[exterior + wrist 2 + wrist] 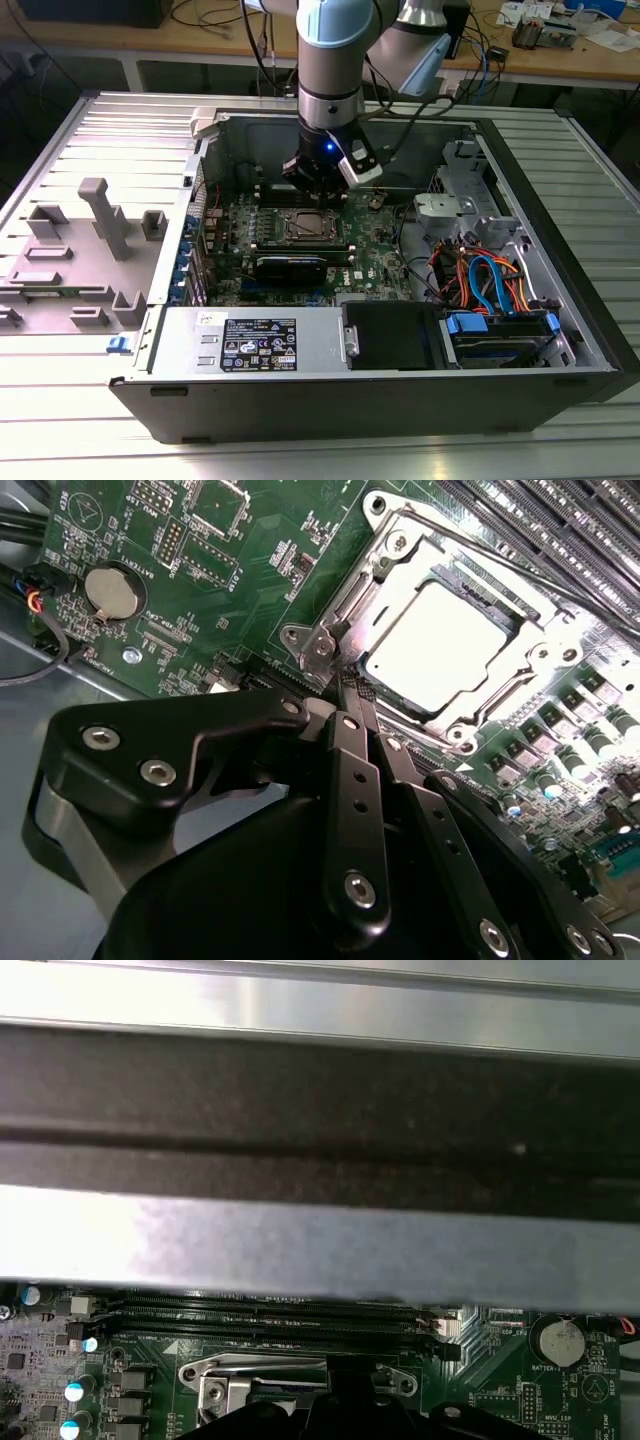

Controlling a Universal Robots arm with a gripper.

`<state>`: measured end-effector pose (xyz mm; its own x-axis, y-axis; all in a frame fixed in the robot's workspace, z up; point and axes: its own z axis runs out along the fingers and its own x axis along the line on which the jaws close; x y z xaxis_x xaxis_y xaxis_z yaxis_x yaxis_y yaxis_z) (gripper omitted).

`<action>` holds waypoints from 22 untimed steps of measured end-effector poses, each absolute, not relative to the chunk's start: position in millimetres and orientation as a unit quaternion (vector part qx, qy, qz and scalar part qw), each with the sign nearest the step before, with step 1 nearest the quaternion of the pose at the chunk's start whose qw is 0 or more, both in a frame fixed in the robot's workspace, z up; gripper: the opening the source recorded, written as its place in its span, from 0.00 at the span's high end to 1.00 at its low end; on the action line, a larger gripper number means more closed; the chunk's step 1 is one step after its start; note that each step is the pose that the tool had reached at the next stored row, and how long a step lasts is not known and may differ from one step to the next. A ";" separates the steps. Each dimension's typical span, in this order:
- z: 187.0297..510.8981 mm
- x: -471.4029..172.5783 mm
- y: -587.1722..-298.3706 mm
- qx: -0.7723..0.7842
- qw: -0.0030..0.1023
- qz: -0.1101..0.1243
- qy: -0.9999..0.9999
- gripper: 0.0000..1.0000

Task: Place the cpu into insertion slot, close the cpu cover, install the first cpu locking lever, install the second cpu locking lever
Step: 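Install the second cpu locking lever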

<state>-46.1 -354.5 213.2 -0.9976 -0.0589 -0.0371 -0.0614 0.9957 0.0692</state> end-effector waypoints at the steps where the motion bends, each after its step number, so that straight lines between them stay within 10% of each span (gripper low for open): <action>1: 214.6 -46.1 -354.5 -0.030 0.018 0.035 0.999 0.89; 22: 236.2 -46.8 -369.6 -0.030 0.017 0.034 0.999 0.89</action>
<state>-46.8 -369.6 236.2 -0.9976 -0.0591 -0.0370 -0.0615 0.9958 0.0674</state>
